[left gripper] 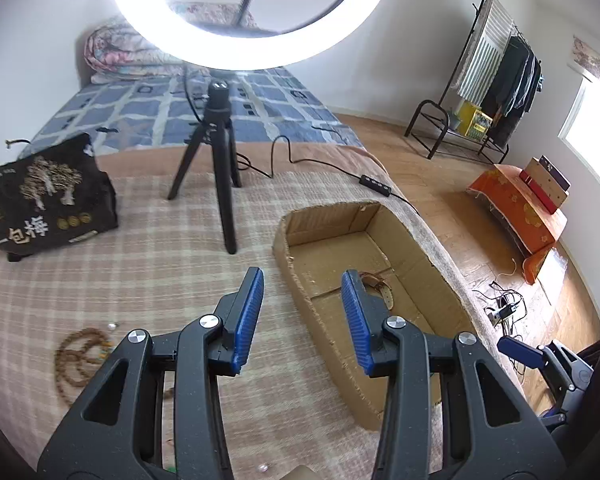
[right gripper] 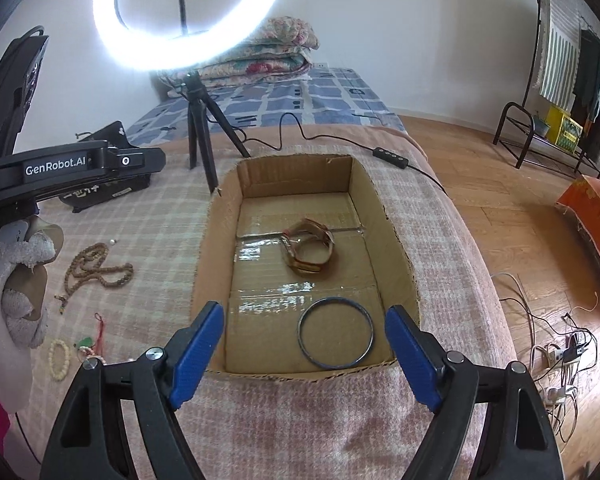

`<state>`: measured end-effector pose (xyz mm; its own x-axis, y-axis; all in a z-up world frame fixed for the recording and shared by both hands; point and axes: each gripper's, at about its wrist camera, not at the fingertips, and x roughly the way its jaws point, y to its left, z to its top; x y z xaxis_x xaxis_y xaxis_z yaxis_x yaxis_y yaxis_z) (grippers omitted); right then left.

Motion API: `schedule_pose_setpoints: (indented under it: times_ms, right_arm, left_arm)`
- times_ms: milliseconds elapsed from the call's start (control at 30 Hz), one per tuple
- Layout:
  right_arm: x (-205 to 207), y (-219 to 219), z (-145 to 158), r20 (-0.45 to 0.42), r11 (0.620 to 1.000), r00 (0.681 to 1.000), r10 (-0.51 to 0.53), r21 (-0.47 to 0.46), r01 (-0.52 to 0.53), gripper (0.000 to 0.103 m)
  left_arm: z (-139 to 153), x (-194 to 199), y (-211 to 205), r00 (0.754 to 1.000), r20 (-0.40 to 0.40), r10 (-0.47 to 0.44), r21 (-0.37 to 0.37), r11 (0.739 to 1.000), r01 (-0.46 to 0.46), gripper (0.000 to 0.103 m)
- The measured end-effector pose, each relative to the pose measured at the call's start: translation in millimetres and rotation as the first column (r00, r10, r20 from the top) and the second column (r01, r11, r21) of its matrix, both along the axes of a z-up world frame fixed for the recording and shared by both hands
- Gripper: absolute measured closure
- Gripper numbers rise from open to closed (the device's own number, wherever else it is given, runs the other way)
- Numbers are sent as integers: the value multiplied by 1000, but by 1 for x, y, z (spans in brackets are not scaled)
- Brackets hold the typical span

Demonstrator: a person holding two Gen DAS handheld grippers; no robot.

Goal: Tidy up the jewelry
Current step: 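Move the left tool to the wooden bead necklace while the right tool approaches the pearl necklace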

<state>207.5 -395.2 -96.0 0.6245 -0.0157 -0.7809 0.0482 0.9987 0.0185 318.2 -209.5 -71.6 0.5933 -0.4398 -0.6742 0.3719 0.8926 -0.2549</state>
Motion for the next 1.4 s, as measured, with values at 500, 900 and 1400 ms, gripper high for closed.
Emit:
schedule_pose_setpoints:
  times_ms: [500, 900, 1400]
  right_arm:
    - [-29, 53, 22, 33, 994, 993, 112, 1, -113, 19]
    - [-35, 106, 7, -11, 972, 972, 233, 27, -232, 19]
    - [-34, 159, -45, -125, 922, 913, 388, 68, -382, 17]
  left_arm:
    - [19, -43, 121, 995, 94, 35, 84, 996, -43, 55]
    - [-13, -59, 191, 999, 22, 45, 134, 990, -48, 54]
    - [-75, -4, 216, 984, -175, 30, 65, 998, -19, 40]
